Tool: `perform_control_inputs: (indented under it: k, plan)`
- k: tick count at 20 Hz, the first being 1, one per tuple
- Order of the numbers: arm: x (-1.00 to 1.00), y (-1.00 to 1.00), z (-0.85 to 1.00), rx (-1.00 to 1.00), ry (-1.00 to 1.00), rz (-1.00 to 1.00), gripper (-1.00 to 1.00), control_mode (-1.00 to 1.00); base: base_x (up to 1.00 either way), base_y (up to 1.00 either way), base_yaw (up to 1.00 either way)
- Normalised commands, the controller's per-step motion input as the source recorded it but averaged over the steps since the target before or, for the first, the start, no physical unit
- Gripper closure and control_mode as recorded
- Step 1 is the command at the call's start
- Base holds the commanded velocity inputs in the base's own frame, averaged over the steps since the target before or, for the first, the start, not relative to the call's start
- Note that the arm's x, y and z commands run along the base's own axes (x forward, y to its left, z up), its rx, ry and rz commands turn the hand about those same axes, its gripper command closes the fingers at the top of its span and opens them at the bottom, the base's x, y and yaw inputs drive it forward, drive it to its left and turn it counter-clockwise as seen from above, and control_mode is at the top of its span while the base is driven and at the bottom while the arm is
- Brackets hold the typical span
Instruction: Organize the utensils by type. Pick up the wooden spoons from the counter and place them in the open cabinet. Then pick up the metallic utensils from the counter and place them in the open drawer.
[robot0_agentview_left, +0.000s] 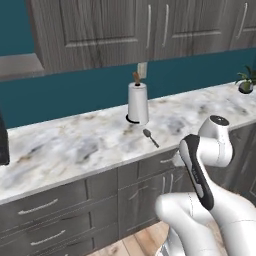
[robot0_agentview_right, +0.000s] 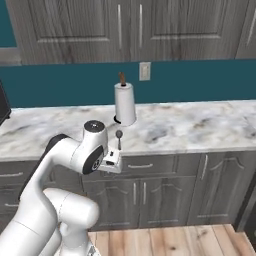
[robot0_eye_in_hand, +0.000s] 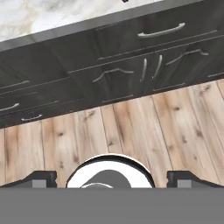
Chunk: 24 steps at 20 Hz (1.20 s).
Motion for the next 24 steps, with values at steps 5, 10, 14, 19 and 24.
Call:
perform_control_inputs:
  k: [5,10,14,19,24]
  plan:
    - [0.0,0.0,0.0,0.0,0.0,0.0,-1.0,1.0,0.61,-0.24,0.0]
    - [0.0,0.0,0.0,0.0,0.0,0.0,-1.0,1.0,0.54,-0.17,0.0]
    - [0.0,0.0,0.0,0.0,0.0,0.0,-1.0,1.0,0.63,-0.04,0.03]
    - [0.0,0.0,0.0,0.0,0.0,0.0,-1.0,1.0,0.56,-0.14,0.14]
    - [0.0,0.0,0.0,0.0,0.0,0.0,-1.0,1.0,0.4,-0.38,0.2]
